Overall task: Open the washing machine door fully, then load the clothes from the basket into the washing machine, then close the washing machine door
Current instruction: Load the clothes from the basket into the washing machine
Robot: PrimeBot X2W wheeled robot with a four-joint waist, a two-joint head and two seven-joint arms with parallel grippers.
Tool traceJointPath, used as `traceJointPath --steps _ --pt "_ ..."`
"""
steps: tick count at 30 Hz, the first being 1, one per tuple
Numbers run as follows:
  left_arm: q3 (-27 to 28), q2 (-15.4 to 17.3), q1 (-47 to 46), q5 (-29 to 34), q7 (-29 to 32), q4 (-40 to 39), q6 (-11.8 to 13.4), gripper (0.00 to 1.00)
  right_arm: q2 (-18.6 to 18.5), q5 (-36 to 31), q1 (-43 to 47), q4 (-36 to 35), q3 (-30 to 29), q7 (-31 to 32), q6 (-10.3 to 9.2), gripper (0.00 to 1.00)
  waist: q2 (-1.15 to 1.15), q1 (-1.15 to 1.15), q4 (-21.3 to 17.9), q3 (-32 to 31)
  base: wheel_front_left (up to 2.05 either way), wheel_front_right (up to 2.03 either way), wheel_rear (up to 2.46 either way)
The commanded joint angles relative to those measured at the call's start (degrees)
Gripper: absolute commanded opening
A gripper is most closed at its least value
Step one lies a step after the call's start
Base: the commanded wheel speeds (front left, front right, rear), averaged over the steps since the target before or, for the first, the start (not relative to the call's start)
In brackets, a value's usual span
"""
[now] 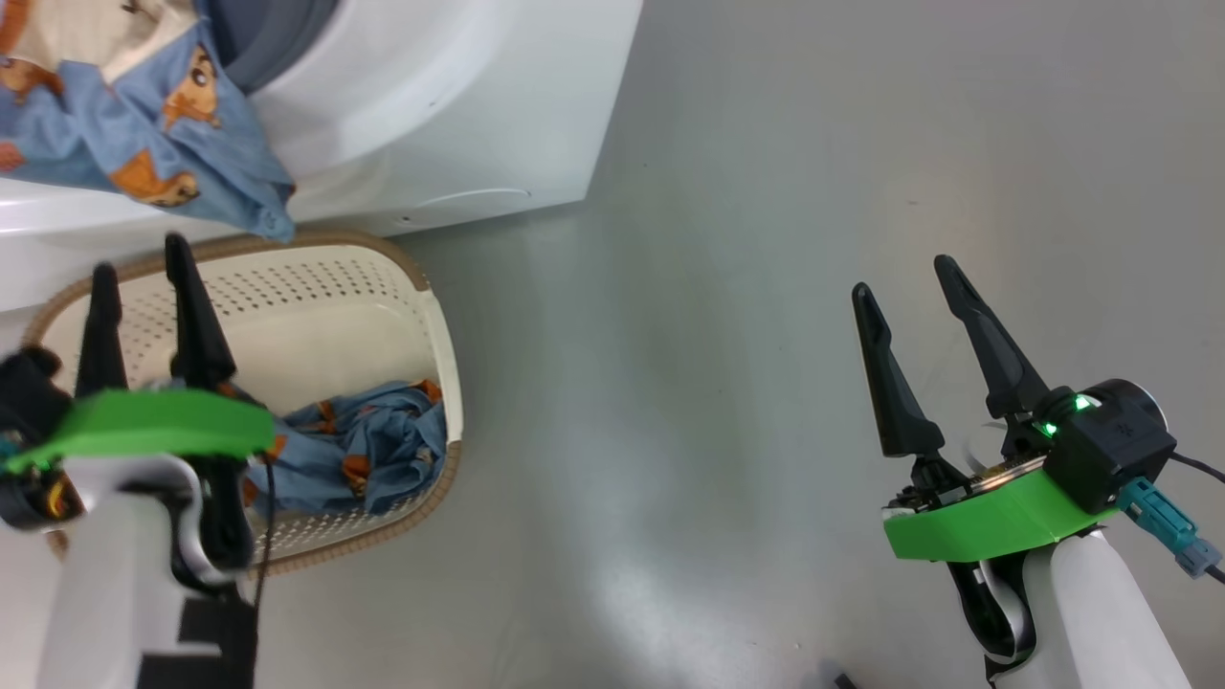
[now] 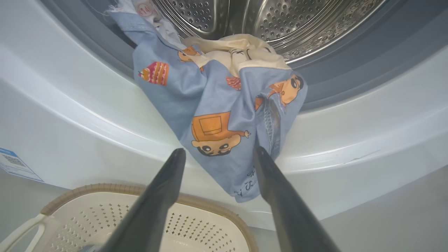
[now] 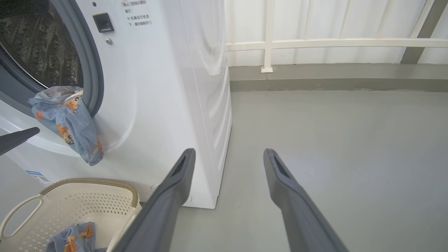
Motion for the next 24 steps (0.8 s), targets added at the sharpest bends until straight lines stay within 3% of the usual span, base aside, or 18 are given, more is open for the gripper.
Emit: traceJointPath --steps 1,10,24 --pt "2.0 1.9 -1.2 -0.2 -0.3 0.4 -0.7 1.00 0.4 0.3 -0.2 -1.5 1.3 -0.3 0.16 1.00 0.00 -0.01 -0.7 0.7 0.00 0.00 0.00" --pt "4.4 3.7 -9.9 -3.1 -0.3 9.9 -6.0 1.00 0.6 0.1 -0.9 -1.9 1.3 -0.3 0.16 1.00 0.00 -0.01 -2.5 3.3 0.00 0.00 0.00" --pt "2.0 6.4 -14.9 -12.8 -0.3 9.3 -6.7 1.00 -0.1 -0.6 -1.8 -2.3 1.4 -0.3 0.16 1.00 0.00 -0.01 -2.3 6.3 0.00 0.00 0.00"
